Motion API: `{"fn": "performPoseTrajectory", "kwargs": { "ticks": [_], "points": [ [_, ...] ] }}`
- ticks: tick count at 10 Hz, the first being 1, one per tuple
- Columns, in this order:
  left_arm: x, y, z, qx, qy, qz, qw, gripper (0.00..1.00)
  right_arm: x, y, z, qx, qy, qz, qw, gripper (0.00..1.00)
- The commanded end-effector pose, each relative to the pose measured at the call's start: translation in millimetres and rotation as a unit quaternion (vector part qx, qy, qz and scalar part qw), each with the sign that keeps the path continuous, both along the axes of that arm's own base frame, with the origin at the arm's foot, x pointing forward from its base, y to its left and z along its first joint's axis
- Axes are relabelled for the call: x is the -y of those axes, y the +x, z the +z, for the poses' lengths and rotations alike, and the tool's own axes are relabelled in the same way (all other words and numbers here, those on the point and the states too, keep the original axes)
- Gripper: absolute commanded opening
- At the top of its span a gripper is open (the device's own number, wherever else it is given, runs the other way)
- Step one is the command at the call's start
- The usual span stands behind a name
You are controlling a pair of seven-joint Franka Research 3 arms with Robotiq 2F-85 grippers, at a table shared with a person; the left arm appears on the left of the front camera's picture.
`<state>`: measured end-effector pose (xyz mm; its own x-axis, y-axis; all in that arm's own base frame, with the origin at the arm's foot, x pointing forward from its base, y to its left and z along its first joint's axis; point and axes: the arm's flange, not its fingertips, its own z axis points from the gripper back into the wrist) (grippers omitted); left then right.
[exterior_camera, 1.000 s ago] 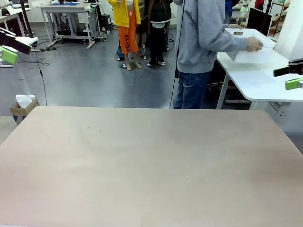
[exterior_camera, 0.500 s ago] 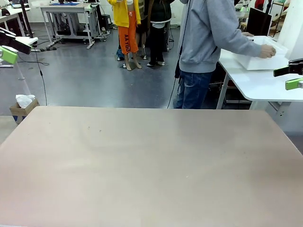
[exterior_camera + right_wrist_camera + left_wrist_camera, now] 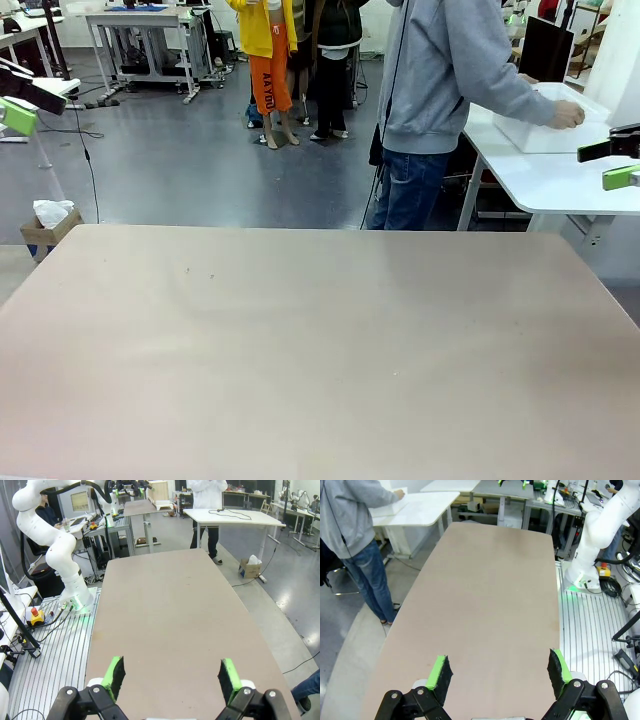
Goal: Stack the cups and store them in the basket.
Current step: Place the stack of Reusable plastic cups into the Pantry Basket.
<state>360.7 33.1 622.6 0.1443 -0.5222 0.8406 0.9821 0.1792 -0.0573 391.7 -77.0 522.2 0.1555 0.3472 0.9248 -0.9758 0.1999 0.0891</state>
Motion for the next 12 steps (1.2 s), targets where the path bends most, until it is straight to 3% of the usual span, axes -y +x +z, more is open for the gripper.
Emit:
{"fn": "performPoseTrajectory", "kwargs": {
  "ticks": [1, 12],
  "points": [
    [0.5, -1.6, 1.8, 0.003, 0.001, -0.004, 1.0, 1.0, -1.0, -0.9, 4.2, -0.002, 0.009, -0.004, 1.0, 1.0],
    [0.5, -1.6, 1.8, 0.003, 0.001, -0.004, 1.0, 1.0, -1.0, -0.9, 4.2, -0.002, 0.009, -0.004, 1.0, 1.0]
  ]
}}
